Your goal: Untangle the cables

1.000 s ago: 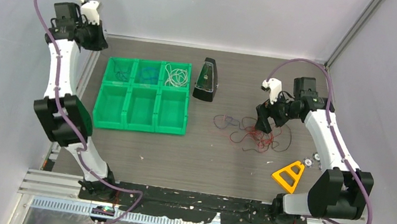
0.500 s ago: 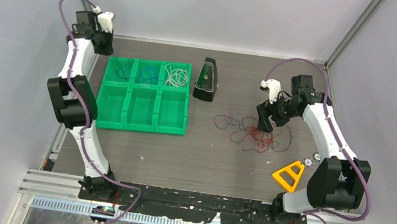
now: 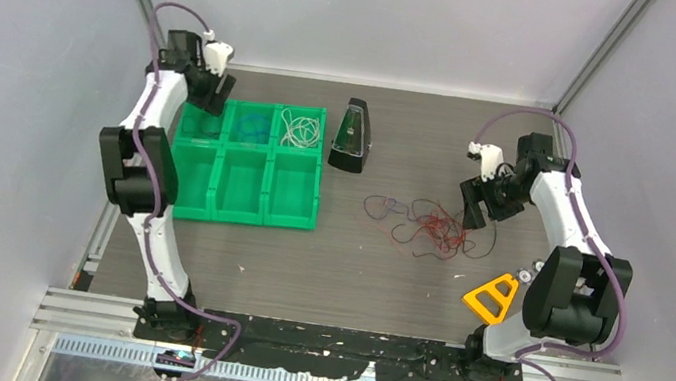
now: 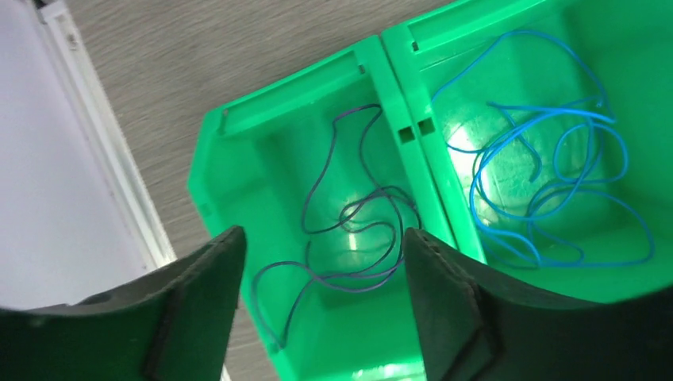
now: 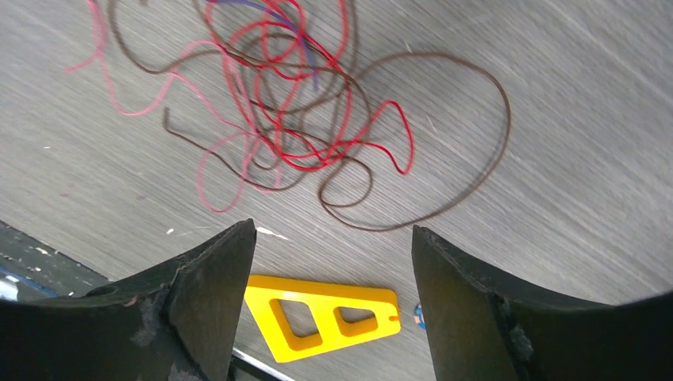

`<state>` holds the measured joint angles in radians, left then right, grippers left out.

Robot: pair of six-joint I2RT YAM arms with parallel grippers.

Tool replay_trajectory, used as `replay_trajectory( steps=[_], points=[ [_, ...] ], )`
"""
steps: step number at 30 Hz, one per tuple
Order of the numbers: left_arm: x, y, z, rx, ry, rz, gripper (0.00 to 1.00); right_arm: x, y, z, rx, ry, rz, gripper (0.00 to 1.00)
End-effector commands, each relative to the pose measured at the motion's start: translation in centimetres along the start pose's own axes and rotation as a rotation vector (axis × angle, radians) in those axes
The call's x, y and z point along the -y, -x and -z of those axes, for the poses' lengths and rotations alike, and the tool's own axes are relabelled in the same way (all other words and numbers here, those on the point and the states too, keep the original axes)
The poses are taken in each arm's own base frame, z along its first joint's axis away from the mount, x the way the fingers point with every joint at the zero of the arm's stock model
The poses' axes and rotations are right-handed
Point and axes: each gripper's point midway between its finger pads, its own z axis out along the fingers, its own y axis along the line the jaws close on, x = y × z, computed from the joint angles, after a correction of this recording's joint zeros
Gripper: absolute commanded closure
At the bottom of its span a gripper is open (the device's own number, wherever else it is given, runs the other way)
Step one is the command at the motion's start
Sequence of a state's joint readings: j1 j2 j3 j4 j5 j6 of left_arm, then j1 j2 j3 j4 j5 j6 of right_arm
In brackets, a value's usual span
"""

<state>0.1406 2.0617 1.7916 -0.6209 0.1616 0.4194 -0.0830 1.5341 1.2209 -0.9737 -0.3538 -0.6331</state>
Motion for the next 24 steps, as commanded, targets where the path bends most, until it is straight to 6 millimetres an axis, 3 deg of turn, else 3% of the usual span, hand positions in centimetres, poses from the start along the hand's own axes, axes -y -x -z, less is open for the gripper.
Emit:
replay_trajectory(
  steps=[1,4,8,13,18,24],
  points=[
    [-1.5,5.0,9.1,0.186,0.057,-0.017,0.22,2.8,-2.5,-0.4,-0.102,-0.079,-0.055,0.24],
    [-0.5,6.8,12.5,0.275,0.035,-0.02,0.15,4.5,-3.3,-1.0,-0.124,-0.108,-0.081,0.28],
    [0.9,8.7,16.4,0.377,0.003,0.002,0.12,7.0,-3.1,-1.9,-0.13,-0.143,-0.101,0.33],
    [2.8,9.7,19.8,0.465,-0.042,0.012,0.11,8.1,-2.3,-3.3,-0.124,-0.107,-0.132,0.39],
    [4.7,10.0,21.9,0.524,-0.078,0.008,0.11,10.2,-2.4,-4.5,-0.135,-0.146,-0.11,0.47],
    [6.0,9.8,22.4,0.532,-0.102,0.014,0.11,12.0,-1.7,-6.1,-0.139,-0.153,-0.105,0.52]
  ],
)
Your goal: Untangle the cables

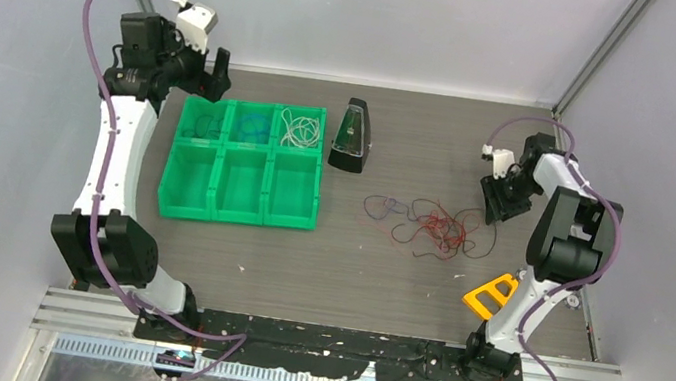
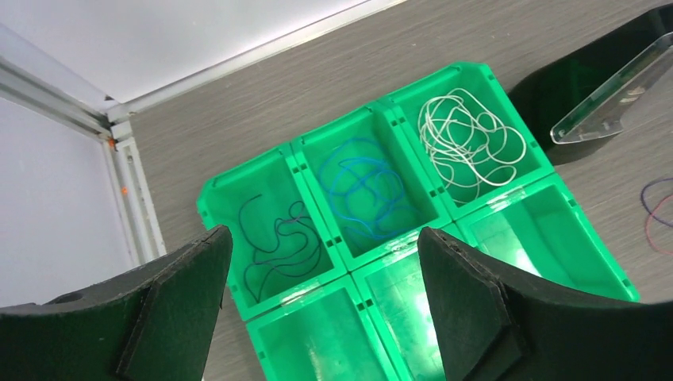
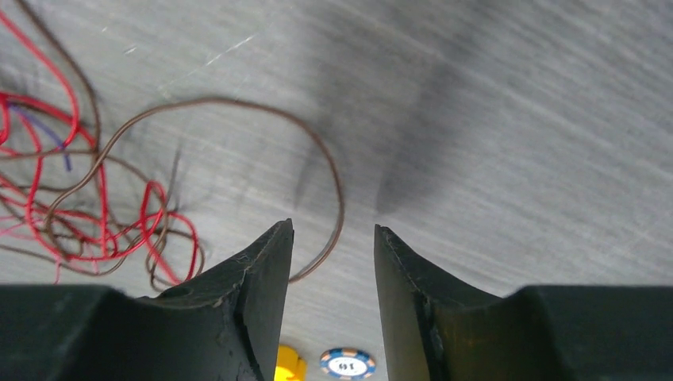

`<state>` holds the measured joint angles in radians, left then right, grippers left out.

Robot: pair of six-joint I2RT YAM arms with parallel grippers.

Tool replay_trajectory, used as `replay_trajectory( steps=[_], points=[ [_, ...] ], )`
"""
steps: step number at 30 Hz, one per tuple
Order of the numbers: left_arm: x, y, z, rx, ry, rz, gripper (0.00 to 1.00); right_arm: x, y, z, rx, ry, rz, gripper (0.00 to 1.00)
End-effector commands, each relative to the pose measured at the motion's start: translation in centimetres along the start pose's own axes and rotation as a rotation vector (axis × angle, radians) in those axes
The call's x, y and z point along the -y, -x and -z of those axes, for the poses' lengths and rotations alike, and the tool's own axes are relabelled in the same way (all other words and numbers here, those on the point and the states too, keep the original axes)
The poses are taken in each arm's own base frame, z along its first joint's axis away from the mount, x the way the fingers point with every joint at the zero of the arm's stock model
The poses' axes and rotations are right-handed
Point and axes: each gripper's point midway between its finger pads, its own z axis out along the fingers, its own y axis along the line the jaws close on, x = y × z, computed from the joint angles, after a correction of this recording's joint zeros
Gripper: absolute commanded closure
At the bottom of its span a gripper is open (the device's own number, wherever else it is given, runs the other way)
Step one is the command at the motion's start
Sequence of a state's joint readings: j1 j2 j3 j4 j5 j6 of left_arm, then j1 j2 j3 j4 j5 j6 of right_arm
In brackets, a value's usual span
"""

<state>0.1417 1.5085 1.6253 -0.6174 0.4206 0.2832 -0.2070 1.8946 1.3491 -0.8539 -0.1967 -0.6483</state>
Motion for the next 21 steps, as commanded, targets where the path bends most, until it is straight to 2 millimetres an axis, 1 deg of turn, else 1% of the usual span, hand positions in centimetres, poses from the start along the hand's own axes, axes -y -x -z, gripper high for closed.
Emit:
replay_trajectory(
  steps=[1,4,6,7,8,9,10,11,12,13,14,15,16,17,18,19,20,21],
  points=[
    [1.2,2.5,1.4,0.086,-0.016,-0.004,0.11,2.0,1.8,-0.3,0.031,-0.044,0.027,0.54],
    [1.4,2.3,1.4,0.083,-0.021,0.006,0.11,1.7,1.0,-1.5,-0.01,-0.014,0.035,0.57],
    [1.6,2.4,1.4,0.083,-0.025,0.009,0.11,1.4,0.5,-2.1,-0.028,0.002,0.042,0.62],
    [1.8,2.4,1.3,0.085,-0.029,0.009,0.11,1.2,0.3,-2.3,-0.033,0.011,0.05,0.68],
    [2.0,2.5,1.3,0.087,-0.032,0.009,0.11,0.9,0.1,-2.3,-0.037,0.022,0.054,0.76],
    [2.2,2.7,1.3,0.091,-0.038,0.006,0.11,0.6,0.2,-2.3,-0.029,0.042,0.066,0.82],
    [2.5,3.0,1.2,0.095,-0.046,0.001,0.11,0.1,0.1,-1.8,-0.032,0.059,0.069,0.91],
    [2.8,3.3,1.3,0.103,-0.055,-0.009,0.11,-0.1,0.7,-1.2,-0.008,0.075,0.082,0.93],
    [3.3,3.7,1.5,0.113,-0.068,-0.028,0.11,-0.7,0.8,0.0,-0.001,0.094,0.085,0.94],
    [3.9,4.2,1.7,0.125,-0.081,-0.049,0.1,-0.9,2.3,2.0,0.065,0.097,0.106,0.94],
    [4.5,4.8,1.9,0.14,-0.094,-0.074,0.09,-1.0,3.1,3.7,0.102,0.104,0.113,0.95],
    [5.3,5.3,2.1,0.155,-0.11,-0.1,0.08,-2.2,4.2,6.2,0.174,0.132,0.123,0.95],
    [6.1,5.8,2.2,0.171,-0.126,-0.124,0.05,-2.8,5.7,8.2,0.256,0.152,0.134,0.94],
    [7.1,6.3,2.4,0.187,-0.147,-0.147,0.01,-3.7,6.4,10.8,0.319,0.146,0.15,0.95],
    [8.3,6.9,2.6,0.207,-0.174,-0.17,0.01,-4.7,7.6,12.8,0.396,0.177,0.158,0.95],
    [9.6,7.5,2.7,0.227,-0.202,-0.192,0.0,-5.8,7.9,15.1,0.452,0.178,0.174,0.95],
    [10.6,8.2,2.8,0.248,-0.223,-0.211,0.01,-7.1,8.7,16.9,0.518,0.215,0.18,0.94],
    [11.6,8.8,3.0,0.268,-0.246,-0.228,0.0,-8.2,9.0,19.1,0.575,0.21,0.198,0.95]
  ],
)
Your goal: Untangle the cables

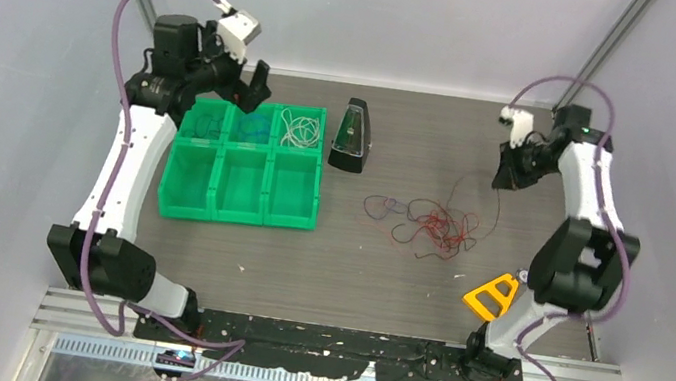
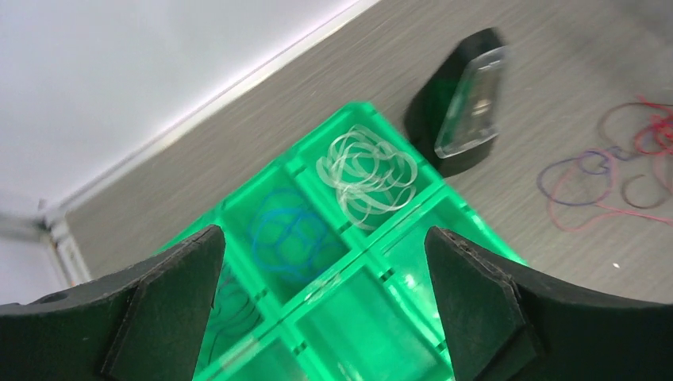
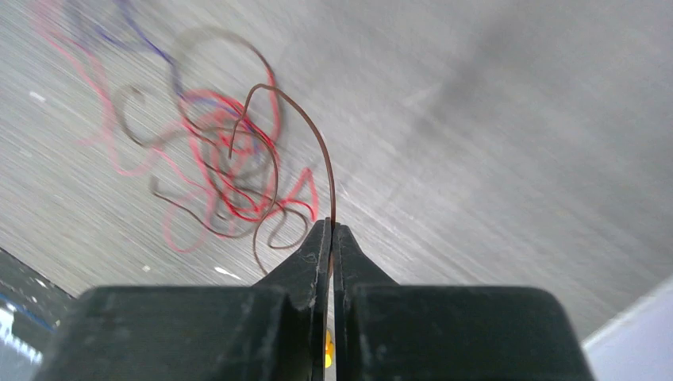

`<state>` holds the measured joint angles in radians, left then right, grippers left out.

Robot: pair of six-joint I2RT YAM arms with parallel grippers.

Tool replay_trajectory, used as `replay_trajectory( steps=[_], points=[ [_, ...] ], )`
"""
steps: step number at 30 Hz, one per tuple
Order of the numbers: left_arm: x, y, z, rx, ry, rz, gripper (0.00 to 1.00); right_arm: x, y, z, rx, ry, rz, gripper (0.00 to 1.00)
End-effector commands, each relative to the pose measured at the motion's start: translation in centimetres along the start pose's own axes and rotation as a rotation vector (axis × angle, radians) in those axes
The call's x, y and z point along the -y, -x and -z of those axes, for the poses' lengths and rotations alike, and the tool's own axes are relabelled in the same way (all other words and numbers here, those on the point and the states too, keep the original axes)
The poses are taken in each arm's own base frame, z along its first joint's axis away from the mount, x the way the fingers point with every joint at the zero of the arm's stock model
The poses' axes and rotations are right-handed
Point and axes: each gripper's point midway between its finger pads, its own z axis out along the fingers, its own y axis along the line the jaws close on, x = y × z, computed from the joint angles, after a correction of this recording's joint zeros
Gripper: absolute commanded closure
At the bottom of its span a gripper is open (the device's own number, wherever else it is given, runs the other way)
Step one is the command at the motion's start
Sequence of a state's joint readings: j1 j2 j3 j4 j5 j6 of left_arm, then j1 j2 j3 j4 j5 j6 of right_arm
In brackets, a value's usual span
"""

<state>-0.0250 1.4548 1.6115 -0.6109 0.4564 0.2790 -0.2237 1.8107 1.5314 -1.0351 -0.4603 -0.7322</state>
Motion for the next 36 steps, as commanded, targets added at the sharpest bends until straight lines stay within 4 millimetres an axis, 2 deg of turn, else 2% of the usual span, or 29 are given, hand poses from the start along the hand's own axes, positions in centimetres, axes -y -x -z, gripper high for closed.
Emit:
replay_trajectory(
  steps=[1,4,7,8,9,10,12,16,23,27,29,32,35,36],
  points=[
    [4.8,7.2,1.7,0.209,-0.097,-0.171,0.0,-7.9,8.0,11.2,0.397,0.086,0.12,0.95],
    [8.8,9.5,1.5,0.268,-0.204,-0.17,0.0,-10.8,10.7,15.6,0.547,0.094,0.147,0.95],
    [13.9,11.6,1.3,0.316,-0.369,-0.135,0.0,-13.8,13.5,19.3,0.685,0.16,0.108,0.95],
    [15.7,12.1,1.0,0.326,-0.423,-0.128,0.0,-14.5,14.7,20.9,0.752,0.147,0.147,0.95],
    [17.6,12.5,0.9,0.336,-0.473,-0.124,0.0,-15.9,15.2,22.1,0.787,0.184,0.111,0.95],
    [19.5,12.8,0.8,0.343,-0.524,-0.124,0.0,-16.3,16.4,23.4,0.846,0.185,0.116,0.95],
    [23.2,12.4,0.3,0.342,-0.625,-0.15,0.0,-17.8,17.9,25.6,0.937,0.203,0.137,0.94],
    [29.5,9.7,-1.8,0.336,-0.769,-0.23,0.0,-20.8,20.0,30.1,1.066,0.268,0.131,0.95],
    [35.5,6.9,-6.3,0.349,-0.883,-0.246,0.0,-24.1,20.7,34.7,1.175,0.331,0.156,0.95],
    [38.9,3.5,-8.0,0.294,-0.952,-0.224,0.01,-24.9,20.9,36.4,1.213,0.342,0.144,0.95],
    [40.2,2.5,-8.6,0.308,-0.952,-0.22,0.0,-25.2,21.0,37.1,1.227,0.34,0.142,0.95],
    [41.1,1.9,-10.2,0.309,-0.901,-0.215,0.04,-25.5,21.0,37.8,1.24,0.344,0.136,0.95],
    [41.2,2.5,-11.8,0.312,-0.847,-0.175,0.11,-25.7,21.0,38.1,1.245,0.352,0.123,0.95],
    [41.2,3.2,-12.0,0.32,-0.84,-0.162,0.16,-25.8,21.0,38.2,1.246,0.353,0.123,0.95]
  ],
)
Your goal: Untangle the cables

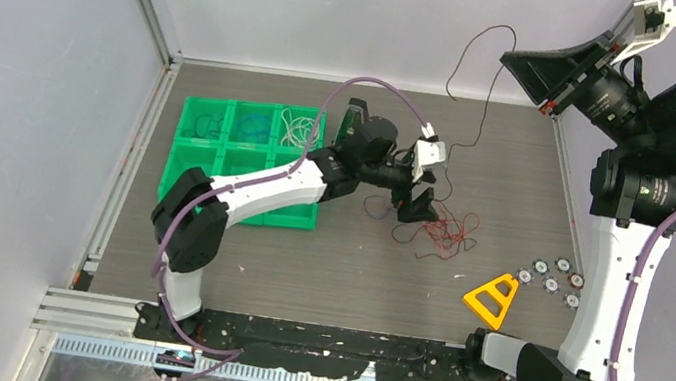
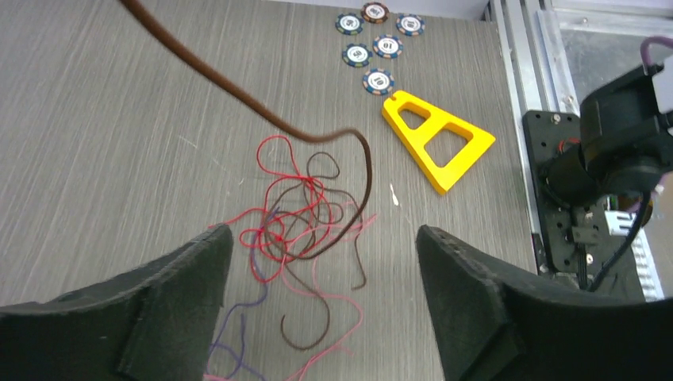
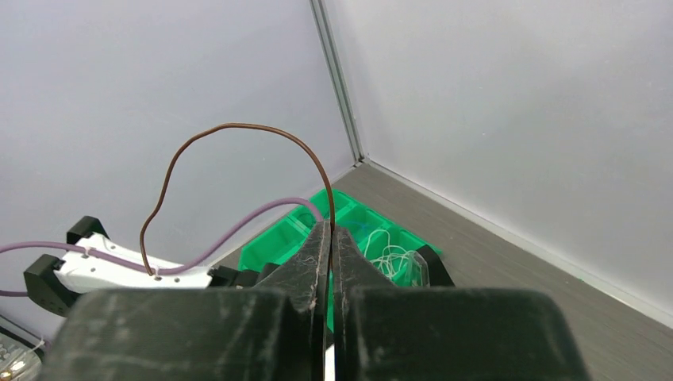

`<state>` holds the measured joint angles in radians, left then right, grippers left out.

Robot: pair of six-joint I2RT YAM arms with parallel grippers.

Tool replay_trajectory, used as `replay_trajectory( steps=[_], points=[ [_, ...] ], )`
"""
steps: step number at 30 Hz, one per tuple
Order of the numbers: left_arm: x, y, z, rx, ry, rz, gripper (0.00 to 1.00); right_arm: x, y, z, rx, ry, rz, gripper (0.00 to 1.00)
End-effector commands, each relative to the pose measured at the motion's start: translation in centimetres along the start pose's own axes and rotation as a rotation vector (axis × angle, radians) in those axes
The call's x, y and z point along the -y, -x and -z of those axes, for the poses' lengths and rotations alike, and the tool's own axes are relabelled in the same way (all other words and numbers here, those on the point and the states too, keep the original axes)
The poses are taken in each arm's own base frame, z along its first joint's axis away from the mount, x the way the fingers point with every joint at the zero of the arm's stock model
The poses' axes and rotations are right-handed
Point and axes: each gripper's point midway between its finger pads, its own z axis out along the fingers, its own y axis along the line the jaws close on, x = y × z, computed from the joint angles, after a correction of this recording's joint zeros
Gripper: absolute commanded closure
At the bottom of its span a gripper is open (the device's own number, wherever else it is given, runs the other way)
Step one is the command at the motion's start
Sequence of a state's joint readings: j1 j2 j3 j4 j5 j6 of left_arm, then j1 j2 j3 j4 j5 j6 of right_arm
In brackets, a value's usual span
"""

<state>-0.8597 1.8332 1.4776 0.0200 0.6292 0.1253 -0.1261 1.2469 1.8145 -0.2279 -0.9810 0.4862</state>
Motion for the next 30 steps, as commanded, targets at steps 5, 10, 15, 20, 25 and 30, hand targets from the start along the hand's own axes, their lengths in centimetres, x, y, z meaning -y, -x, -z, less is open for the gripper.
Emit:
replay_trajectory(
  steps=[5,10,15,20,25,30],
  points=[
    [-0.6,6.4,-1.2,0.186,0.019,-0.025,0.41,-0.8,2.0,0.5,0.059,-0.02,0.017,0.95],
    [1.0,9.8,0.2,0.256,-0.01,-0.044,0.95,2.2,0.8,0.9,0.035,-0.1,-0.014,0.95],
    [2.2,17.1,5.6,0.371,0.042,-0.121,1.0,8.7,-4.5,3.1,-0.095,-0.297,0.043,0.95],
    [2.5,26.9,11.1,0.499,0.109,-0.202,1.0,11.9,-14.1,5.4,-0.304,-0.318,0.028,0.95],
    [1.1,31.7,14.0,0.553,0.17,-0.221,1.0,9.7,-21.4,5.9,-0.422,-0.174,-0.1,0.89],
    [1.1,33.7,15.6,0.589,0.196,-0.267,1.0,8.5,-23.1,6.3,-0.485,-0.125,-0.035,0.36]
  ],
)
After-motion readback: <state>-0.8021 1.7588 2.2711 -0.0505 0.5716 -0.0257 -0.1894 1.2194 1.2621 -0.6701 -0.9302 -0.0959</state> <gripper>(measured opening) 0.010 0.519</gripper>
